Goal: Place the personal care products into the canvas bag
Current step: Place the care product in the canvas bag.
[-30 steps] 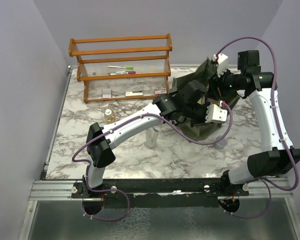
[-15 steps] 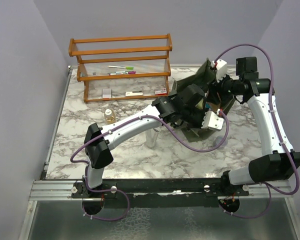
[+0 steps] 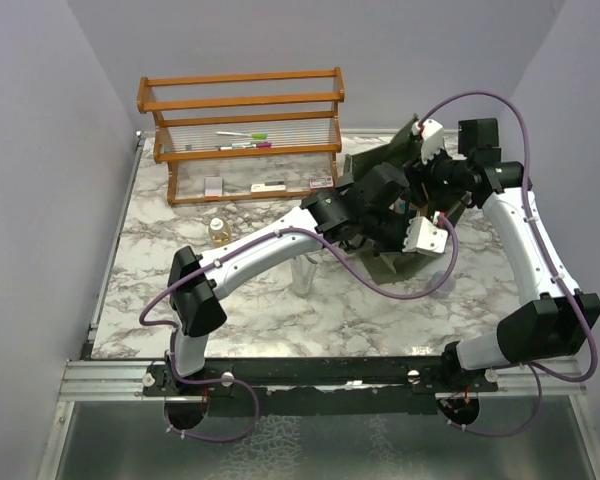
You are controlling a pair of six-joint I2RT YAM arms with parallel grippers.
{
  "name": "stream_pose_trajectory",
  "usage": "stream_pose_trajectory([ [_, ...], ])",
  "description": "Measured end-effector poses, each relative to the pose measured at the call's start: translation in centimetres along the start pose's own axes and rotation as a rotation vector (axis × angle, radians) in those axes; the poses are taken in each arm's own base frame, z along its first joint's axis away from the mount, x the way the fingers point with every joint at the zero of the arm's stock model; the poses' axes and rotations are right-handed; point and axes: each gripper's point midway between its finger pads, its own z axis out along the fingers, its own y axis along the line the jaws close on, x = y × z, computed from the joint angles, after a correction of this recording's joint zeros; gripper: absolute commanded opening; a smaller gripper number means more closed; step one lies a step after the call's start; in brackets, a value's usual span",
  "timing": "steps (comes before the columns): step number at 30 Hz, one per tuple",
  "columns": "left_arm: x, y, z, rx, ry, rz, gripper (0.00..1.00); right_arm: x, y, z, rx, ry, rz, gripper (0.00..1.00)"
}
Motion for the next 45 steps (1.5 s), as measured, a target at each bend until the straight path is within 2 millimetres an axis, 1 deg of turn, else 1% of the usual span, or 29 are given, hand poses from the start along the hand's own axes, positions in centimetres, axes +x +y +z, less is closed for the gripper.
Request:
stream_pose_trajectory([
  [4,-0.2,0.3,-0.3,-0.01,-0.002,-0.021,0.05,0.8,0.8,1.2,-0.014,0.024,0.001,0.01],
  [6,-0.3,0.3,-0.3,-0.015,-0.003,-0.032,0.05,1.1,0.9,1.8,-0.016,0.027,0.004,0.01],
  [10,-0.5,0.6,-0.5,-0.032,-0.003,-0.048,0.05,2.4,1.2,3.2,-0.019,0.047,0.021,0.01],
  [14,-0.4,0.8,-0.5,-0.041,0.0,-0.062,0.05,3.0,1.2,4.0,-0.014,0.063,0.026,0.01],
  [22,-0.4,1.0,-0.6,-0.055,0.002,-0.073,0.05,4.1,1.1,4.9,0.003,0.078,0.031,0.01],
  [33,-0.5,1.1,-0.6,-0.062,0.0,-0.076,0.05,4.3,1.2,6.1,0.006,0.089,0.032,0.03],
  [39,-0.5,1.2,-0.6,-0.063,-0.001,-0.077,0.05,5.1,1.0,7.0,0.008,0.105,0.038,0.03],
  [45,-0.5,1.2,-0.6,-0.067,0.0,-0.077,0.05,6.3,0.9,7.8,0.015,0.131,0.044,0.05],
])
